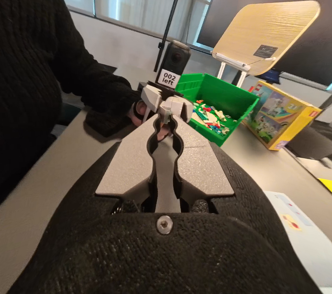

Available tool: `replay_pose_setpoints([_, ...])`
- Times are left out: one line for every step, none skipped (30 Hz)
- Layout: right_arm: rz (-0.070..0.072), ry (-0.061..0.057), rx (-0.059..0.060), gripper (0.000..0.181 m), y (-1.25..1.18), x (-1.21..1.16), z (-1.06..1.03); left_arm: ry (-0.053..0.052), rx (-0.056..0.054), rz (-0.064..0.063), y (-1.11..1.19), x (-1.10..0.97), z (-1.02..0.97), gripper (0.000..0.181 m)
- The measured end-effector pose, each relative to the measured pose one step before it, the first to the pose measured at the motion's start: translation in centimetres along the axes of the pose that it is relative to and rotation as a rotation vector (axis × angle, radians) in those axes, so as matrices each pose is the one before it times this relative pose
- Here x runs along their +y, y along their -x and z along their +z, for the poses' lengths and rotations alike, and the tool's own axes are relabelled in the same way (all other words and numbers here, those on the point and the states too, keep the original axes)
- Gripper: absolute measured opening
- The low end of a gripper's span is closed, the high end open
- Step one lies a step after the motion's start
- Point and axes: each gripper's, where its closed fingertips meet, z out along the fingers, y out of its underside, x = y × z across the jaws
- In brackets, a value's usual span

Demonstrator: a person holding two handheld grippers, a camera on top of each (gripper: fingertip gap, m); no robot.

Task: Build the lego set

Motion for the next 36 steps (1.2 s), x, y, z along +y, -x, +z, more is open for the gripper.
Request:
replay_pose_setpoints([-0.0288, 0.007, 0.0177, 0.007, -0.129, 0.026, -0.02, 0.0049, -0.0108, 0.0042, 0.15, 0.035, -0.016, 0.03])
replay_pose_setpoints([-0.0258, 0.0066, 0.0171, 0.007, -0.146, 0.037, -0.056, 0.0023, -0.0143, 0.0038, 0.191, -0.001, -0.036, 0.031])
replay_pose_setpoints([-0.0249, 0.0072, 0.017, 0.007, -0.169, 0.047, -0.045, 0.0033, -0.0145, 0.0017, 0.221, 0.021, -0.037, 0.032])
replay_pose_setpoints([-0.0239, 0.0061, 0.0178, 0.007, -0.172, 0.048, -0.055, 0.0047, -0.0143, 0.0003, 0.221, 0.035, -0.027, 0.032])
replay_pose_setpoints([-0.0237, 0.0075, 0.0183, 0.007, -0.178, 0.08, -0.028, 0.0047, -0.0146, 0.0009, 0.234, 0.031, -0.035, 0.033])
replay_pose_setpoints([-0.0251, 0.0112, 0.0176, 0.007, -0.152, 0.135, 0.002, 0.0066, -0.0153, 0.0022, 0.248, 0.06, -0.04, 0.033])
replay_pose_setpoints([-0.0257, 0.0124, 0.0164, 0.007, -0.135, 0.152, 0.021, 0.0083, -0.0143, 0.0026, 0.226, 0.079, -0.033, 0.033])
replay_pose_setpoints([-0.0246, 0.0109, 0.014, 0.007, -0.089, 0.132, 0.028, 0.0059, -0.0108, 0.0005, 0.186, 0.048, -0.038, 0.033])
replay_pose_setpoints([-0.0219, 0.009, 0.0101, 0.007, -0.035, 0.098, 0.033, 0.0064, -0.0035, -0.004, 0.115, 0.051, -0.026, 0.033])
replay_pose_setpoints([-0.0177, 0.0075, 0.0081, 0.007, -0.03, 0.091, 0.014, 0.0118, 0.0027, -0.0136, 0.072, 0.12, -0.02, 0.033])
replay_pose_setpoints([-0.0148, 0.0057, 0.0076, 0.007, -0.036, 0.082, 0.015, 0.0112, 0.0057, -0.0227, 0.093, 0.11, -0.016, 0.033])
replay_pose_setpoints([-0.0154, 0.0051, 0.0088, 0.007, -0.07, 0.079, 0.003, 0.0093, 0.0048, -0.0273, 0.121, 0.092, -0.028, 0.033])
replay_pose_setpoints([-0.0161, 0.0042, 0.0078, 0.007, -0.051, 0.058, 0.001, 0.0071, 0.0038, -0.0277, 0.116, 0.084, -0.022, 0.033])
replay_pose_setpoints([-0.0153, 0.0029, 0.0059, 0.007, -0.031, 0.024, -0.014, 0.0037, 0.0067, -0.0215, 0.056, 0.051, -0.005, 0.033])
replay_pose_setpoints([-0.0139, 0.0038, 0.0052, 0.007, -0.022, 0.027, -0.002, 0.0024, 0.0056, -0.0137, 0.025, 0.028, -0.004, 0.032])
replay_pose_setpoints([-0.0116, 0.0053, 0.0044, 0.007, -0.03, 0.069, -0.013, 0.0046, 0.0006, -0.0035, 0.045, 0.031, 0.006, 0.032])
replay_pose_setpoints([-0.0057, 0.0026, 0.0023, 0.007, -0.012, 0.055, -0.007, 0.0063, -0.0049, 0.012, 0.045, 0.051, 0.015, 0.031])
replay_pose_setpoints([0.0084, -0.0012, -0.0013, 0.007, -0.013, 0.035, -0.035, 0.0038, -0.0089, 0.0252, 0.032, 0.027, 0.012, 0.031])
replay_pose_setpoints([0.0256, -0.0026, -0.0048, 0.008, -0.079, 0.041, -0.088, 0.0003, -0.0139, 0.0359, 0.01, -0.032, 0.0, 0.031])
replay_pose_setpoints([0.0365, -0.0004, -0.0066, 0.011, -0.197, 0.119, -0.158, -0.0079, -0.0123, 0.0461, -0.056, -0.16, -0.05, 0.031])
replay_pose_setpoints([0.0437, 0.0046, -0.0064, 0.015, -0.316, 0.23, -0.239, -0.0167, -0.0123, 0.046, -0.068, -0.347, -0.114, 0.031])
replay_pose_setpoints([0.0531, 0.0154, -0.0109, 0.017, -0.383, 0.425, -0.311, -0.0105, -0.0172, 0.0436, 0.063, -0.292, -0.142, 0.031])
replay_pose_setpoints([0.0605, 0.0356, -0.0204, 0.017, -0.342, 0.716, -0.374, 0.0042, -0.0226, 0.0442, 0.174, -0.101, -0.135, 0.031])
replay_pose_setpoints([0.0612, 0.0571, -0.0348, 0.017, -0.163, 1.052, -0.429, 0.017, -0.0234, 0.0458, 0.237, 0.101, -0.09, 0.031])
replay_pose_setpoints([0.0604, 0.0738, -0.0422, 0.017, -0.004, 1.383, -0.465, 0.0224, -0.0181, 0.0462, 0.164, 0.232, -0.055, 0.031])
replay_pose_setpoints([0.0574, 0.0789, -0.0318, 0.017, -0.048, 1.556, -0.41, 0.0247, -0.0133, 0.044, 0.09, 0.325, -0.005, 0.031])
replay_pose_setpoints([0.0476, 0.0751, -0.0291, 0.018, 0.03, 1.602, -0.269, 0.0246, -0.0096, 0.0377, 0.032, 0.374, 0.036, 0.03])
replay_pose_setpoints([0.0292, 0.0667, -0.0184, 0.018, -0.032, 1.502, -0.091, 0.0186, -0.0059, 0.0278, -0.034, 0.305, 0.076, 0.031])
replay_pose_setpoints([0.0119, 0.0543, -0.001, 0.017, -0.207, 1.263, 0.066, 0.0113, 0.0037, 0.0169, -0.181, 0.206, 0.108, 0.03])
replay_pose_setpoints([0.004, 0.0394, -0.0016, 0.016, -0.158, 0.917, 0.186, 0.008, 0.0107, 0.0064, -0.26, 0.163, 0.131, 0.03])
replay_pose_setpoints([0.0018, 0.0203, -0.0057, 0.016, -0.085, 0.512, 0.215, 0.006, 0.0129, 0.0013, -0.277, 0.121, 0.121, 0.03])
replay_pose_setpoints([0.0036, 0.0089, -0.0072, 0.015, -0.053, 0.221, 0.217, 0.0047, 0.0148, 0.0004, -0.286, 0.094, 0.108, 0.03])
replay_pose_setpoints([0.0043, 0.0077, -0.0072, 0.015, -0.041, 0.109, 0.18, 0.0043, 0.0151, 0.0005, -0.264, 0.082, 0.067, 0.03])
replay_pose_setpoints([0.0014, 0.0103, -0.0046, 0.015, -0.064, 0.102, 0.147, 0.0023, 0.013, -0.0005, -0.201, 0.051, 0.048, 0.031])
replay_pose_setpoints([-0.001, 0.0114, -0.0025, 0.016, -0.066, 0.095, 0.145, -0.0026, 0.0103, -0.0032, -0.134, -0.03, 0.005, 0.03])
replay_pose_setpoints([-0.0006, 0.0099, -0.0046, 0.016, -0.024, 0.084, 0.17, -0.0046, 0.01, -0.0061, -0.114, -0.082, -0.008, 0.031])
